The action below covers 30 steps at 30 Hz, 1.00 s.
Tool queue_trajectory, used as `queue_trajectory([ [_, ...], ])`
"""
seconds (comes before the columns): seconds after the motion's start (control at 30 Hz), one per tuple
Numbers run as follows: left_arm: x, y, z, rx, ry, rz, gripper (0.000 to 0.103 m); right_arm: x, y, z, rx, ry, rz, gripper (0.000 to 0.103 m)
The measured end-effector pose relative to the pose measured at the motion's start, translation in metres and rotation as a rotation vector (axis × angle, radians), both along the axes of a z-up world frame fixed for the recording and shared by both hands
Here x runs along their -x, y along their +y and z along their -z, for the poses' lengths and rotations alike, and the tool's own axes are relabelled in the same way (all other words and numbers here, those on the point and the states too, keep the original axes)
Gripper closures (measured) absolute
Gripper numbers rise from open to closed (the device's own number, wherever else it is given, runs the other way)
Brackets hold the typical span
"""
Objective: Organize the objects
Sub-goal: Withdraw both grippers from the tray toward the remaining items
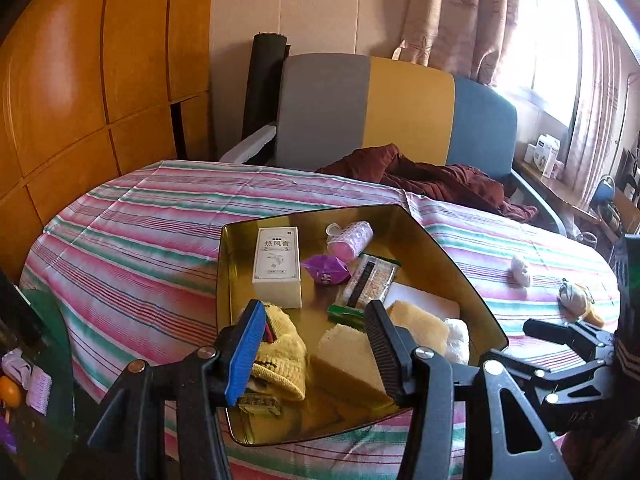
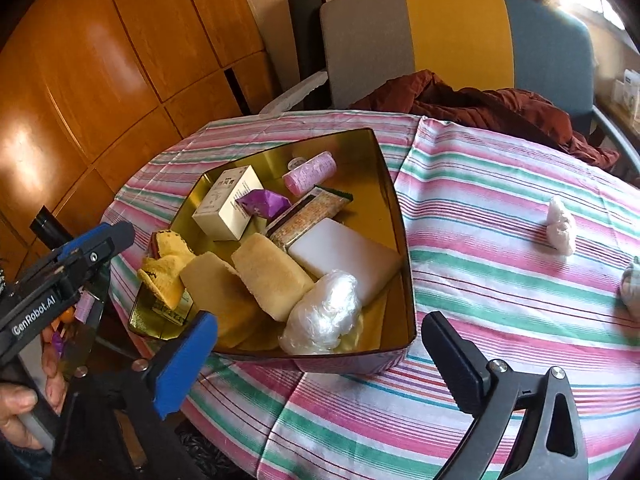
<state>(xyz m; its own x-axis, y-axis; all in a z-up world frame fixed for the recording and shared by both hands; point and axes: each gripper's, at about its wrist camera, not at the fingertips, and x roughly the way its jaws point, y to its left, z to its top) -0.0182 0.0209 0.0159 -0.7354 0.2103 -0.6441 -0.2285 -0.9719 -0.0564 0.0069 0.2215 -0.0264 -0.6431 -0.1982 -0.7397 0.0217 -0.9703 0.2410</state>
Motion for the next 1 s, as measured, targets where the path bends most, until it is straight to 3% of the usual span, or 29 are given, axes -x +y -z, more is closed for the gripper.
queue_trajectory([
  [1.0, -0.010, 0.028, -0.002, 0.067, -0.004, 0.070, 0.050, -0.014, 0.052, 0.008, -0.003, -0.010, 0.155, 0.000],
])
